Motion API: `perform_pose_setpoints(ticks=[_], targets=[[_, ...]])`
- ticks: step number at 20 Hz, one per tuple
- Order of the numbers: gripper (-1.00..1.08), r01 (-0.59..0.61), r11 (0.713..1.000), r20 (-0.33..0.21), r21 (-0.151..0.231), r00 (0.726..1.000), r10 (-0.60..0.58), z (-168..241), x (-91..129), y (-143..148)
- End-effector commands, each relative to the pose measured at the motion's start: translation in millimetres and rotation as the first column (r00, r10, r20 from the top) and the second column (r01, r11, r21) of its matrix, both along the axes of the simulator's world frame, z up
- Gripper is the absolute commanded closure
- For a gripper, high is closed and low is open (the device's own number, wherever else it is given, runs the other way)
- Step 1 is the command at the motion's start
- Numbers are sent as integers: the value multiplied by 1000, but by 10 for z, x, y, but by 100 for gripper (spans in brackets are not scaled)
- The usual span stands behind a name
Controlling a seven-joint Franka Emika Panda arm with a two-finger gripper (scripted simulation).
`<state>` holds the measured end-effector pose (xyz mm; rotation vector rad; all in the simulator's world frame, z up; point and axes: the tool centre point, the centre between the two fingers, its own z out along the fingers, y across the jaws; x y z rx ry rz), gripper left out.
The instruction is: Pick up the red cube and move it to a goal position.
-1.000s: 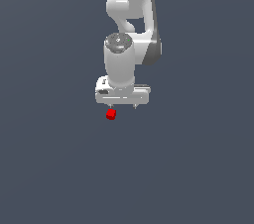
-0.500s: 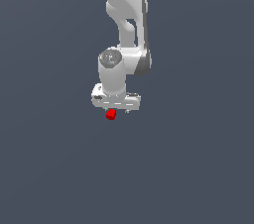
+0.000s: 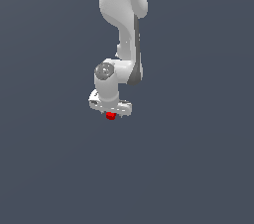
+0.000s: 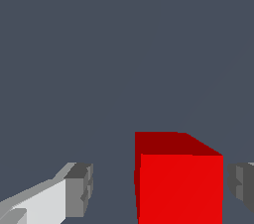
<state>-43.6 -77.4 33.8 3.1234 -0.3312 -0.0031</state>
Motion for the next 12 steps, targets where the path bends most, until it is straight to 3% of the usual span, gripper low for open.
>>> perform_pose_setpoints(ticks=[1,6,7,12], targets=[[-92,13,1000,2,-1,1000,-13,-85,-22,-39],[-92,20,1000,2,0,1000,-20,-138,-28,-58],[108,20,1000,2,0,1000,-20,-138,-28,-58],[108,20,1000,2,0,1000,-20,-138,-28,-58]])
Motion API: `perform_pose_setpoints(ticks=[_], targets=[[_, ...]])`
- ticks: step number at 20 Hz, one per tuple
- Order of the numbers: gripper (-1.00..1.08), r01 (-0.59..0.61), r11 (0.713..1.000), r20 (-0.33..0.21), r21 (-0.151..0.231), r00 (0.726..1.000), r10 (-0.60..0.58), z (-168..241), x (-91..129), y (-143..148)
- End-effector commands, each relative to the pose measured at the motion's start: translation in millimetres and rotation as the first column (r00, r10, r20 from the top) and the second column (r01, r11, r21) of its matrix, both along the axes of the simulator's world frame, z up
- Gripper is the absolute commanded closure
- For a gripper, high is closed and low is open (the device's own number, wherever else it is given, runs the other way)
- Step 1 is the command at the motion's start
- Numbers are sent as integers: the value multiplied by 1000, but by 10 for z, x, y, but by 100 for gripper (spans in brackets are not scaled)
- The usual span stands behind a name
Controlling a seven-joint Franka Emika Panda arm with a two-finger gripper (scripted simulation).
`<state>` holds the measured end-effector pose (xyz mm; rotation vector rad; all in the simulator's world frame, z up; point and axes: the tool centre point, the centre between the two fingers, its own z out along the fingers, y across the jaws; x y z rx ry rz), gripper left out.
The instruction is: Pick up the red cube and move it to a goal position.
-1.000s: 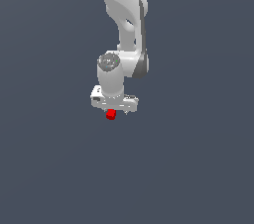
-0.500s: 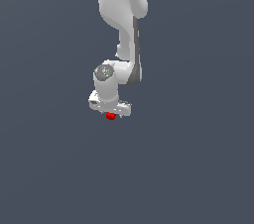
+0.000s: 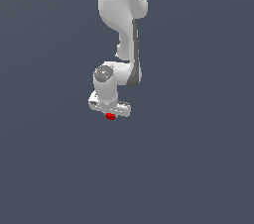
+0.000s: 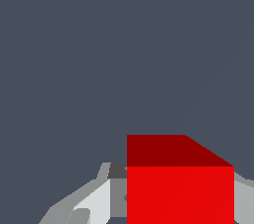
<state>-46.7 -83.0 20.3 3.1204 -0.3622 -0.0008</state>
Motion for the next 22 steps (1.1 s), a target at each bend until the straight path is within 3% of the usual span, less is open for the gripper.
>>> perform_pose_setpoints(ticks=[1,12,22], targets=[[108,0,1000,1,0,1000,0,-2,3,-2],[108,0,1000,1,0,1000,0,151,34,6],[108,1,1000,0,0,1000,-1,841,196,29]])
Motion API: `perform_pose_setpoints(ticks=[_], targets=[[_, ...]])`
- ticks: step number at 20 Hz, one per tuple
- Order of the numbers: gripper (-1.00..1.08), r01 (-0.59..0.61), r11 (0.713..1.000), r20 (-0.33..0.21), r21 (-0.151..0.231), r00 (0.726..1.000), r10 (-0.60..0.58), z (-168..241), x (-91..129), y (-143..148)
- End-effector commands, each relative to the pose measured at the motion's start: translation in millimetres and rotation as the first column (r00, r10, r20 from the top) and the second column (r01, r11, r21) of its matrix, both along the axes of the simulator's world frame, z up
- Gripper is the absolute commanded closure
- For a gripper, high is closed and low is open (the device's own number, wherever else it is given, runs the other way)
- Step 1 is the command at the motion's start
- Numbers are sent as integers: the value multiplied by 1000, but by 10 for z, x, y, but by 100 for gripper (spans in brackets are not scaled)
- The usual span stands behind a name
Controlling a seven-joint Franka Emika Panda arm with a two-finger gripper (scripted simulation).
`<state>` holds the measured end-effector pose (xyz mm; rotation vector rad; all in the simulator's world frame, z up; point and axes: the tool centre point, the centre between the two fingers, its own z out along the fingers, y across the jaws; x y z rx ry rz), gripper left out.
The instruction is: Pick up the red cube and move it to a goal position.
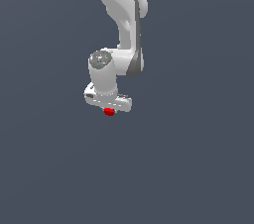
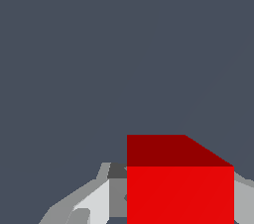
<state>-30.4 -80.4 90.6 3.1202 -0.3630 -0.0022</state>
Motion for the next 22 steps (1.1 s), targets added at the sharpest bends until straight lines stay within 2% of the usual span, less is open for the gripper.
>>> perform_pose_setpoints(ticks=[1,22], targets=[[108,0,1000,1,0,1000,0,235,55,7],[108,1,1000,1,-1,1000,-1,2358,584,78]])
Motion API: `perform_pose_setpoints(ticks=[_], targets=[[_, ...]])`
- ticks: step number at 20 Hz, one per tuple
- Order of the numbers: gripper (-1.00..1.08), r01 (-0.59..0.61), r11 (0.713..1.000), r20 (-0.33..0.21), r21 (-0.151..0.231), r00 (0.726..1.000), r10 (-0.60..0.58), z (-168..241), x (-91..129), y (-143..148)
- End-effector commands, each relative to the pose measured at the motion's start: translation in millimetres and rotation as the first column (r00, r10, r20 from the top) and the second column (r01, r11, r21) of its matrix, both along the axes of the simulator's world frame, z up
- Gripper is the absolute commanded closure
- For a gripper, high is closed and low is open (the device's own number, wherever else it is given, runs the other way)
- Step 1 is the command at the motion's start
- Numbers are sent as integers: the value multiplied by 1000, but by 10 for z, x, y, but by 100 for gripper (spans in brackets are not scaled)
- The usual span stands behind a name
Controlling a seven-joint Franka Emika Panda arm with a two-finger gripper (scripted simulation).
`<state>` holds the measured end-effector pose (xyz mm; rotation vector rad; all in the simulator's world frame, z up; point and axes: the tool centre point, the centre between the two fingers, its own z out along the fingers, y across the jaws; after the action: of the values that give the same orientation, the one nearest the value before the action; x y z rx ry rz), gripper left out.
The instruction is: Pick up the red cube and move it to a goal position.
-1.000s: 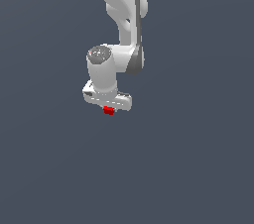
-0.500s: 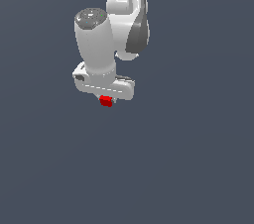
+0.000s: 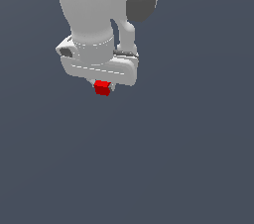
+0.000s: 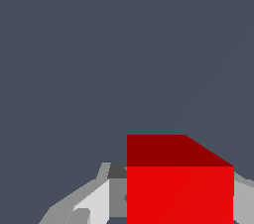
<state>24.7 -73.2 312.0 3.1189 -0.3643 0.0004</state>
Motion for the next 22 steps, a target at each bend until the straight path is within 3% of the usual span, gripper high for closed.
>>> perform_pose_setpoints(ticks=[1,22], targets=[[108,0,1000,-1,0,1000,0,228,56,8],[108,-1,1000,0,1,1000,1,1442,409,50]])
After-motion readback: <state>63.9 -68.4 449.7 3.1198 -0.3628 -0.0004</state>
